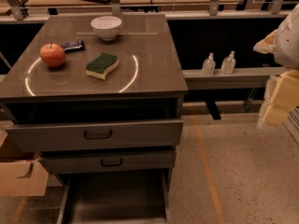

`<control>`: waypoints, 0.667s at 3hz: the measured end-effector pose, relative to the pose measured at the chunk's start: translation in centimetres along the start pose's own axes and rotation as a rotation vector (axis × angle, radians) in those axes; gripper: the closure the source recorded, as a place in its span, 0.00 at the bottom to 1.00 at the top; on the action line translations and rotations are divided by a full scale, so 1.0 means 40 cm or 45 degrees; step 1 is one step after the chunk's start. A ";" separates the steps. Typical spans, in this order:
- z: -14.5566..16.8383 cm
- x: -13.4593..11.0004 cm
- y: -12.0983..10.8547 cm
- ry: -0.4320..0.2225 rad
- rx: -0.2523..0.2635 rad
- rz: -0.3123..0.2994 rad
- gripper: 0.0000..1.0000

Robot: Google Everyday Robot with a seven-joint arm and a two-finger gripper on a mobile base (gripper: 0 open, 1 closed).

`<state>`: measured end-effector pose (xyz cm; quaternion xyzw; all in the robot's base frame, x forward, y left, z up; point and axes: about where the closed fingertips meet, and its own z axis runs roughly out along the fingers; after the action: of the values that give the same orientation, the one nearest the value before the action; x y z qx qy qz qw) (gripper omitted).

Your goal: Place apple into bottom drawer

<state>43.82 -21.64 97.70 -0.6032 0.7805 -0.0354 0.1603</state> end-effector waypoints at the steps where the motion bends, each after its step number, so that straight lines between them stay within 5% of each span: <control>1: 0.000 0.000 0.000 0.000 0.000 0.000 0.00; 2: 0.000 -0.039 -0.012 -0.100 0.001 -0.006 0.00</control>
Offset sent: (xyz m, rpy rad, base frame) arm 0.0232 0.0385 0.0095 0.2131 -0.0452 0.0708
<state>44.62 -20.28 98.14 -0.6057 0.7723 -0.0124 0.1910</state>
